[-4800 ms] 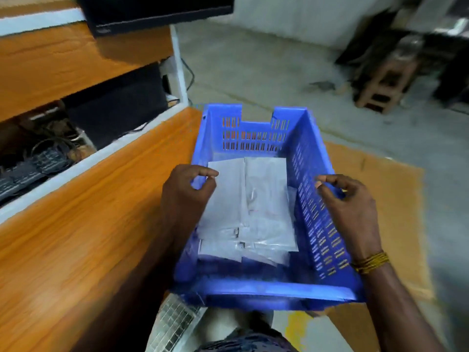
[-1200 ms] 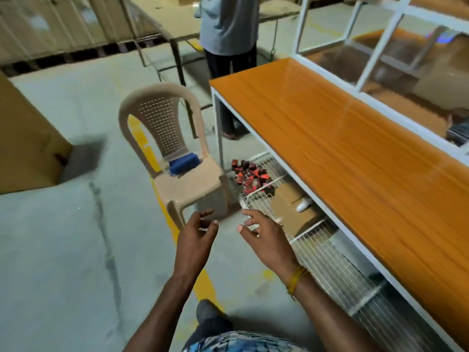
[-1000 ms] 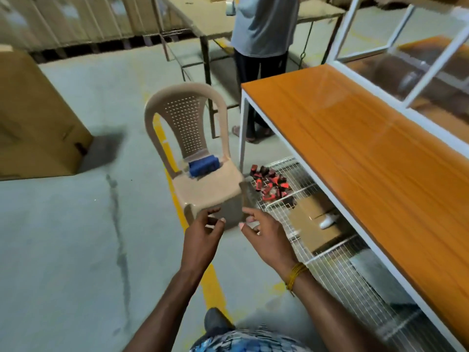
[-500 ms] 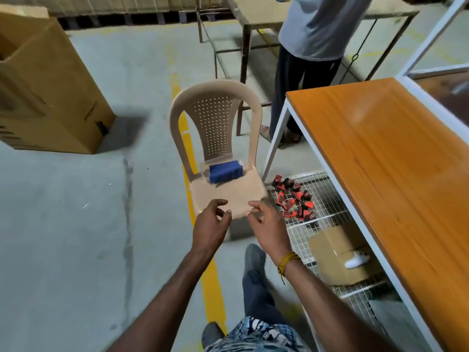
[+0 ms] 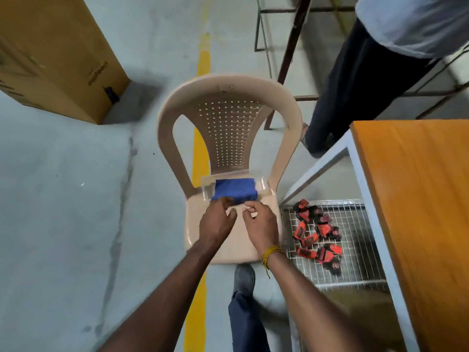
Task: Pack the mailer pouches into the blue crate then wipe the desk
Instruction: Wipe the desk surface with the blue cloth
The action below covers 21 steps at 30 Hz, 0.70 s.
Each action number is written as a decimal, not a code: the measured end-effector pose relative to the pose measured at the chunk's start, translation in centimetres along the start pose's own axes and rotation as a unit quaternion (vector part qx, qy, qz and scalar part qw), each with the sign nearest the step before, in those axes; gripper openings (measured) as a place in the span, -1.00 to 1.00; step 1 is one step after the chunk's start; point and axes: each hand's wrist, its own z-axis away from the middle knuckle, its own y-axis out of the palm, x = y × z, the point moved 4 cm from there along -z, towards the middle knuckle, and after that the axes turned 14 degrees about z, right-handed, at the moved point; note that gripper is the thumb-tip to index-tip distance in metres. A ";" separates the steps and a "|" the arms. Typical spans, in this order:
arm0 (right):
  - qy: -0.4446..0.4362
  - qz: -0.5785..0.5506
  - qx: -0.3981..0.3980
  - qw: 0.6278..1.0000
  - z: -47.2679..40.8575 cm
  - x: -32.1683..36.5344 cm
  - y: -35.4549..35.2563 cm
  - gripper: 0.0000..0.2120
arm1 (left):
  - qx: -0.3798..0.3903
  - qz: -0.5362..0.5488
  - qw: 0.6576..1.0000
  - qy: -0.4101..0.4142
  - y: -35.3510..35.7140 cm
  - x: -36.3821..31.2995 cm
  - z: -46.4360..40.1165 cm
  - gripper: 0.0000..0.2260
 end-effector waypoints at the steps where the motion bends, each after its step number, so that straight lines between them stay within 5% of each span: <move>1: 0.000 0.011 0.008 1.000 -1.8 -0.3 0.7 -0.81 | 0.006 -0.012 1.000 -0.003 0.9 0.6 -1.7 -0.67; 10: 0.016 0.150 0.103 0.983 -16.8 -5.9 9.8 -0.72 | 0.038 -0.077 0.993 -0.082 7.6 8.3 -13.2 -0.62; 21: 0.086 0.228 0.181 0.953 -23.1 -10.2 14.8 -0.52 | 0.068 -0.078 0.988 -0.116 10.4 11.1 -16.6 -0.61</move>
